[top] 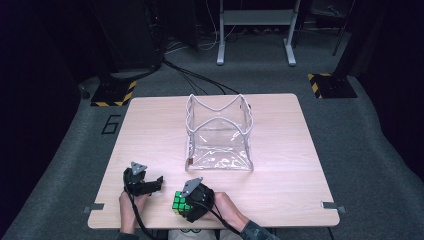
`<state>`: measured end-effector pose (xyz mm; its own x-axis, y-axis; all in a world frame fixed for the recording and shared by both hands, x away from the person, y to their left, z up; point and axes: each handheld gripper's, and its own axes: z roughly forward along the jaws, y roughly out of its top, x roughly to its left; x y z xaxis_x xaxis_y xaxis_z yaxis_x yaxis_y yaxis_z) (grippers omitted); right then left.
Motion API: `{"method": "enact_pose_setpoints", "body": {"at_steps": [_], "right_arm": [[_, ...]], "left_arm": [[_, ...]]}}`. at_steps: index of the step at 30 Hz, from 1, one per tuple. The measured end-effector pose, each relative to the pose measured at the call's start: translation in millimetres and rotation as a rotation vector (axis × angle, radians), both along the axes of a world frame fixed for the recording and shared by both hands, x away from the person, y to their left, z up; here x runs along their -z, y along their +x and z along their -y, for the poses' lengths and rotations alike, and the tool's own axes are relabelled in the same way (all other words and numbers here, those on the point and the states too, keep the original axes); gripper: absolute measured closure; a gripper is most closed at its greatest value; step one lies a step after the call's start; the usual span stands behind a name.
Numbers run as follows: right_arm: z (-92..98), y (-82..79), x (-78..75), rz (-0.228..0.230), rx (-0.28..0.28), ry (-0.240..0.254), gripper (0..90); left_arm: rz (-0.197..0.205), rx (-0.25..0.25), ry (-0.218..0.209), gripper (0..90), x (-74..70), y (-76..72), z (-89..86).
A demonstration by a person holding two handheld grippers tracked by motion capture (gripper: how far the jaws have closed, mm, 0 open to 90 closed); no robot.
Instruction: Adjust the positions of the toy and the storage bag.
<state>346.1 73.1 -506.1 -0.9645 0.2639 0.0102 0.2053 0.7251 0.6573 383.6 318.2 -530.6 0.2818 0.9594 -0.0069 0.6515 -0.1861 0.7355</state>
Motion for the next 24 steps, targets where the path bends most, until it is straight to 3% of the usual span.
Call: {"method": "enact_pose_setpoints", "body": {"at_steps": [15,24], "right_arm": [[6.1,-0.2,-3.8,0.014,0.016,0.025,33.3],[37.7,4.4,-17.3,0.035,0.107,0.060,33.3]], "left_arm": [[0.001,-0.001,-0.002,10.3,0.1,0.0,0.1],[0.001,-0.001,-0.001,10.3,0.1,0.0,0.2]]}}
